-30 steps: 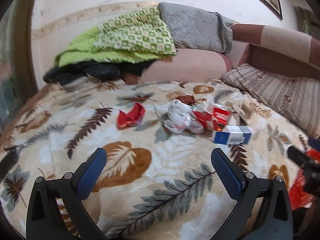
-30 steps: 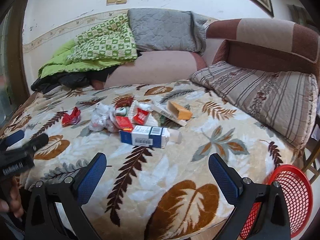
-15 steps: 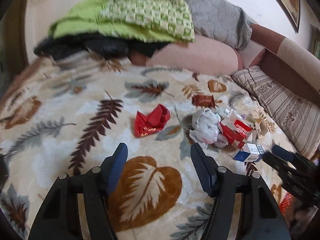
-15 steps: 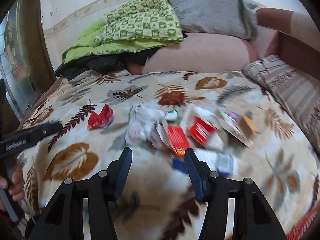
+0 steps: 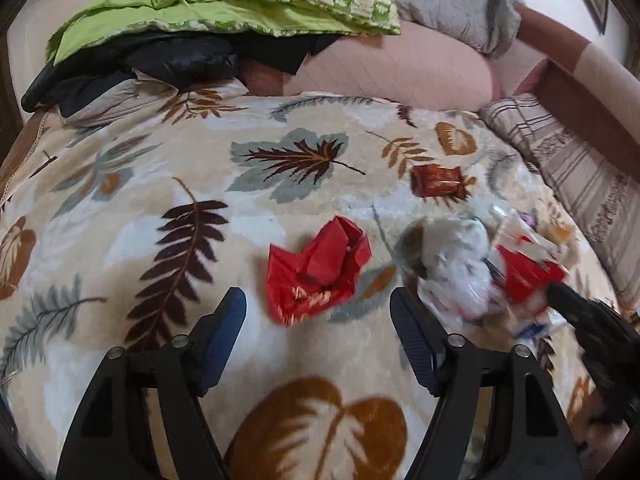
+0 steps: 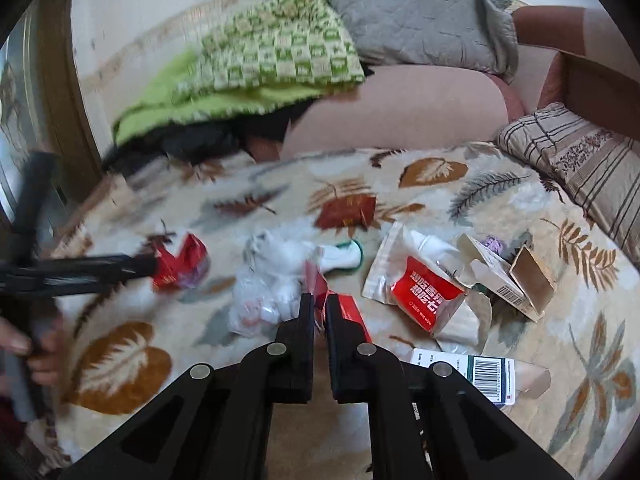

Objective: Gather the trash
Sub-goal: 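Grasp the red candy wrapper with the left tool while the right tool reaches the red packet, then grasp the red JIANTE box with the right tool while the left tool holds the wrapper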

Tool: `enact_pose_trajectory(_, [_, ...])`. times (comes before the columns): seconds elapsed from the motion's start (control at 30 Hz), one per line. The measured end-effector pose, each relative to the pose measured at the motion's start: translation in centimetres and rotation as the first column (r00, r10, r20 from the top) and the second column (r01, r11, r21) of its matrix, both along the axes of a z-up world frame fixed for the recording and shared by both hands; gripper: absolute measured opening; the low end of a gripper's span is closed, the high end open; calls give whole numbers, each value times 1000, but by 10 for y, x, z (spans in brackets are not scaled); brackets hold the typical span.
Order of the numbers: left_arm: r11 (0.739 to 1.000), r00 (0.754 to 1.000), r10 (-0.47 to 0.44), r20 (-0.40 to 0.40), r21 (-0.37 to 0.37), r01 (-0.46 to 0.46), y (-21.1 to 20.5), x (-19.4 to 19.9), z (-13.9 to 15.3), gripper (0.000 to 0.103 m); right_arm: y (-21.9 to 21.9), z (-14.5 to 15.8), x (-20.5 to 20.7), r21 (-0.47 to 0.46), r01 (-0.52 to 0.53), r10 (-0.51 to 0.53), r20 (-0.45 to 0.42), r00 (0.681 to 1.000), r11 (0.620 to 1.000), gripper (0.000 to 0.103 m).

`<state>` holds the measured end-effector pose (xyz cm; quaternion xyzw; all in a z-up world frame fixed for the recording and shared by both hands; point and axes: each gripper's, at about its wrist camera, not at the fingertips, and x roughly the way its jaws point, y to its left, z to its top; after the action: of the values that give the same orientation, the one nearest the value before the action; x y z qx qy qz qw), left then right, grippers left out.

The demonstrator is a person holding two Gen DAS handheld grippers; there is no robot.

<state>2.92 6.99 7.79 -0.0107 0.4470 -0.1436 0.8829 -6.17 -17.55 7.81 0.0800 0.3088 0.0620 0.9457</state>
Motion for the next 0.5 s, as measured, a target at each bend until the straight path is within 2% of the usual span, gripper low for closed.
enact_pose_trajectory(0.13, [998, 999, 15, -34, 53, -13, -20, 21, -22, 77, -8, 5, -7, 67, -2, 0, 21, 1000, 998, 6])
enact_pose_trajectory(0.23, [995, 999, 36, -18, 94, -34, -29, 30, -35, 76, -13, 7, -9, 90, 0, -3, 27, 1000, 996, 6])
enact_pose_trajectory(0.3, [993, 999, 47, -2, 106, -46, -33, 33, -41, 52, -12, 6, -11, 89, 0, -2, 27, 1000, 996, 6])
enact_pose_trajectory(0.33, [994, 999, 44, -10, 100, -43, -33, 35, -43, 24, -12, 6, -11, 87, -5, 3, 25, 1000, 996, 6])
enact_pose_trajectory(0.37, [996, 999, 41, -21, 77, -39, -33, 35, -46, 18, -11, 6, -12, 83, -5, 2, 27, 1000, 997, 6])
enact_pose_trajectory(0.5, [999, 999, 37, 21, 13, -38, -29, 24, -40, 12, -9, 8, -17, 76, -6, 3, 40, 999, 997, 6])
